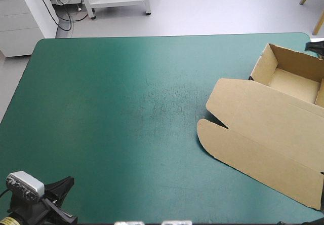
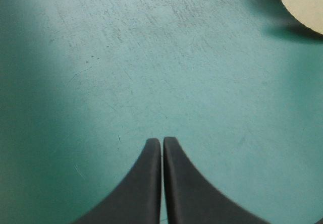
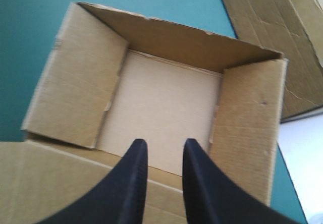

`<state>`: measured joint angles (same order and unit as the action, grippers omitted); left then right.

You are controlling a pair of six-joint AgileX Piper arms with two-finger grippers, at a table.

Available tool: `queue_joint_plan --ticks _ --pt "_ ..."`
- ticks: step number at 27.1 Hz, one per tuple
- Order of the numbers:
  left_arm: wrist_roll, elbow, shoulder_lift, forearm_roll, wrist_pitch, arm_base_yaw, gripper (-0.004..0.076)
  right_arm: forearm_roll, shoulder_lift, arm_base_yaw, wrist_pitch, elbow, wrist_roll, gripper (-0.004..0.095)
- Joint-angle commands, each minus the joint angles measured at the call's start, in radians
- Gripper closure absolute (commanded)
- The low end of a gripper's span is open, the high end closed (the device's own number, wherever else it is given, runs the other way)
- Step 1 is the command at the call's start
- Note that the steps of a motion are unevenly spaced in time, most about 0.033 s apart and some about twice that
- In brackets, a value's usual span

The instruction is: Fold the box

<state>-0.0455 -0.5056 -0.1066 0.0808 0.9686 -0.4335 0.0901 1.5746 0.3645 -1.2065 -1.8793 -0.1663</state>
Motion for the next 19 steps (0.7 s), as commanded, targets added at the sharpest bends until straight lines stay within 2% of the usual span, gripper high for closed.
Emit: queue_joint_plan --ticks 1,4,13,15,19 --pt "0.011 -0.024 -0.016 0.013 -0.068 -0.006 0.0731 0.013 -0.109 -0.122 0.037 -0.028 -0.009 0.0830" --pt "0.011 -0.024 -0.016 0.013 -0.068 -0.006 0.0731 0.013 -0.157 -0.244 0.037 -0.028 -0.009 0.0931" --pt "0.009 -0.024 -0.016 0.013 -0.068 -0.006 0.0731 -0.065 -0.278 -0.592 0.037 -0.018 0.069 0.0928" --pt "0.009 -0.024 -0.016 0.013 -0.068 -0.006 0.0731 -0.108 -0.344 -0.659 0.037 0.063 0.097 0.0928" --pt "0.009 -0.024 -0.016 0.013 -0.068 -0.006 0.0731 -0.121 -0.445 -0.673 0.037 0.256 0.112 0.0928"
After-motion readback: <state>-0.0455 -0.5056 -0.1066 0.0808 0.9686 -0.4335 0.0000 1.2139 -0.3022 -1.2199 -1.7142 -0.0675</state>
